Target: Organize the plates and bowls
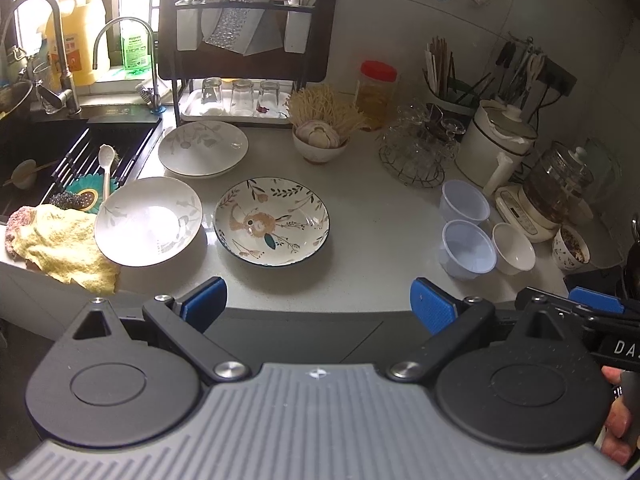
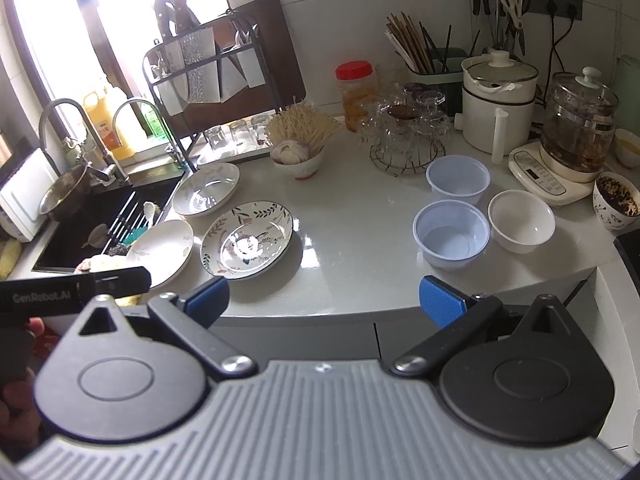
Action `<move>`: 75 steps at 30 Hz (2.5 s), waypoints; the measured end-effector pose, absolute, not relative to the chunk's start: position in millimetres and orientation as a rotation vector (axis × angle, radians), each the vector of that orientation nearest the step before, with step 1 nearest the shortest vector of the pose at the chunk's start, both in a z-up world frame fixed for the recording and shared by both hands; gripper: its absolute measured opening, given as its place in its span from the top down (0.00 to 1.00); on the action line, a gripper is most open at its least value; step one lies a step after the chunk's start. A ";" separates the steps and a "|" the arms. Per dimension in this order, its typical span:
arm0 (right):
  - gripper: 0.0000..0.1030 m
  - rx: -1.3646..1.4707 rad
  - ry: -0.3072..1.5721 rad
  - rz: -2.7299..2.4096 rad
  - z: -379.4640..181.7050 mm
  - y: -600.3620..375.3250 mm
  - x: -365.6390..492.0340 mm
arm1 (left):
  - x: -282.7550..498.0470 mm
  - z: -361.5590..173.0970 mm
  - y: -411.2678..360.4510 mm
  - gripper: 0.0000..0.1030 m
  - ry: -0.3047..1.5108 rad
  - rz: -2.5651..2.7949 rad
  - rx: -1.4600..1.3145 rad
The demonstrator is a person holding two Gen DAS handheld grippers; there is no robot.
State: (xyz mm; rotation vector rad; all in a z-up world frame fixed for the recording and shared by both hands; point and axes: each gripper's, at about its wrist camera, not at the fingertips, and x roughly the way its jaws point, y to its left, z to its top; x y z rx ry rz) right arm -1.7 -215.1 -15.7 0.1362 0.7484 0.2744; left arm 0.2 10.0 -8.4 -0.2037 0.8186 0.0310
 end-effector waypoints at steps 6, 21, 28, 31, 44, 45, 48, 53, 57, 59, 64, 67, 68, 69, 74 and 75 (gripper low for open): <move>0.00 0.155 0.765 0.295 -17.9 -216.5 0.3 | 0.6 -10.9 6.5 0.03 0.825 0.022 -0.212; 0.00 0.176 0.762 0.340 -23.0 -231.6 7.2 | 6.8 -11.8 -9.4 0.03 0.828 0.070 -0.234; 0.00 0.181 0.744 0.362 -24.4 -246.2 16.8 | 19.0 -13.7 -21.3 0.03 0.849 0.085 -0.248; 0.00 0.179 0.741 0.382 -24.7 -251.0 19.6 | 20.7 -14.3 -25.6 0.03 0.843 0.101 -0.247; 0.00 0.160 0.758 0.457 -33.9 -258.9 30.6 | 28.0 -34.3 -31.3 0.03 0.879 0.129 -0.355; 0.00 0.159 0.757 0.461 -34.1 -256.8 31.6 | 28.3 -35.3 -29.8 0.03 0.882 0.138 -0.346; 0.00 0.158 0.756 0.471 -34.0 -249.0 35.5 | 32.7 -37.7 -17.9 0.03 0.886 0.151 -0.348; 0.00 0.154 0.756 0.480 -36.4 -224.7 46.0 | 44.7 -39.4 12.0 0.03 0.882 0.155 -0.332; 0.00 0.164 0.749 0.482 -40.0 -193.4 56.1 | 58.5 -39.7 42.9 0.03 0.879 0.113 -0.320; 0.00 0.173 0.754 0.478 -43.0 -174.5 63.7 | 66.9 -39.8 61.7 0.03 0.873 0.092 -0.300; 0.00 0.181 0.771 0.469 -47.9 -126.2 82.7 | 92.9 -44.7 117.1 0.03 0.880 0.079 -0.280; 0.00 0.182 0.795 0.457 -55.0 -98.7 93.6 | 107.6 -52.7 152.1 0.03 0.896 0.068 -0.277; 0.00 0.189 0.802 0.453 -57.2 -90.3 95.7 | 112.9 -55.9 163.4 0.03 0.902 0.061 -0.276; 0.01 0.195 0.808 0.445 -59.4 -81.7 99.1 | 118.4 -59.3 174.6 0.03 0.908 0.055 -0.275; 0.05 0.235 0.831 0.412 -72.6 -38.1 114.8 | 137.3 -77.3 227.4 0.03 0.929 0.020 -0.269; 0.05 0.245 0.836 0.408 -75.7 -29.9 117.2 | 140.5 -81.5 237.8 0.03 0.935 0.012 -0.266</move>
